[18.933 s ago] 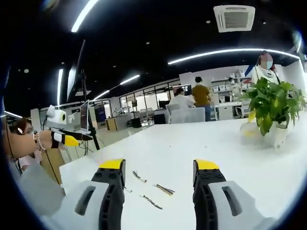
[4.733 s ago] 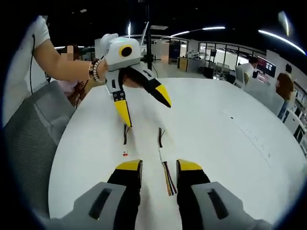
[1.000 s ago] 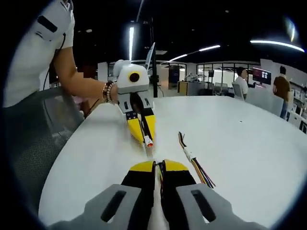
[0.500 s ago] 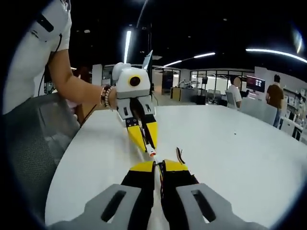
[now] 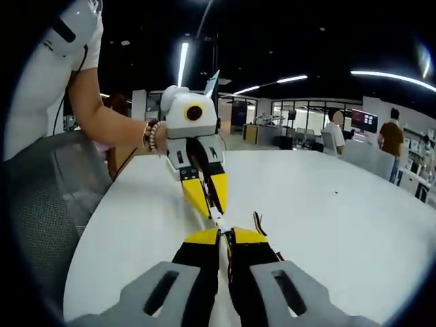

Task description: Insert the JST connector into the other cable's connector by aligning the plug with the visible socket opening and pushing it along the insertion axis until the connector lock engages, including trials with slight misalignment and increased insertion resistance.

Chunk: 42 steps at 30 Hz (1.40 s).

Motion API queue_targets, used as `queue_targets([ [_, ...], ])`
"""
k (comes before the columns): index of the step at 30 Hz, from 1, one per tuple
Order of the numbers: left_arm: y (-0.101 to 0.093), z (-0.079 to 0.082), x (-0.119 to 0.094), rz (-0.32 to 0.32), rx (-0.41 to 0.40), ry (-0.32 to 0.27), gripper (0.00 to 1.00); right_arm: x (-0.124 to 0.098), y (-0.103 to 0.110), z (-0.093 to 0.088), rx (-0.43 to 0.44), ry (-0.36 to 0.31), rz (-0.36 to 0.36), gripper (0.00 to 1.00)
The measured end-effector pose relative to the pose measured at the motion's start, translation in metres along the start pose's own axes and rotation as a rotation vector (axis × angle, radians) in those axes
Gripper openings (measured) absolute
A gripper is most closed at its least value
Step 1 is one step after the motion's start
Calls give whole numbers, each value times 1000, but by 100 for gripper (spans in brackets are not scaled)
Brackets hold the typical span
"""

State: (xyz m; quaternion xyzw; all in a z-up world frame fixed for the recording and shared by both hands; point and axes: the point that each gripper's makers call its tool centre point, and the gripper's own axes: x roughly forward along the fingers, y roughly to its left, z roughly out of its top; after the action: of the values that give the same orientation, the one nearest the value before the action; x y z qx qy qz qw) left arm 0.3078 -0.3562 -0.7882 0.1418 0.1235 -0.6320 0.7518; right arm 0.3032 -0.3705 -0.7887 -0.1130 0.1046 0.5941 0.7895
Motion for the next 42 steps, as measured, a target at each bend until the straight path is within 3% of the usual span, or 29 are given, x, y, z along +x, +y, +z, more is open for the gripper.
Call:
queue_targets([
  [13, 2, -1, 3, 0, 10, 7, 0, 5, 2, -3, -21, 30, 5, 2],
  [24, 1, 3, 4, 9, 21, -5, 0, 5, 1, 1, 2, 17, 0, 1],
  [37, -6, -4, 10, -17, 11, 24, 0, 6, 6, -7, 16, 38, 1, 2],
  [42, 1, -9, 18, -21, 41, 73, 0, 10, -2, -15, -1, 53, -2, 2],
])
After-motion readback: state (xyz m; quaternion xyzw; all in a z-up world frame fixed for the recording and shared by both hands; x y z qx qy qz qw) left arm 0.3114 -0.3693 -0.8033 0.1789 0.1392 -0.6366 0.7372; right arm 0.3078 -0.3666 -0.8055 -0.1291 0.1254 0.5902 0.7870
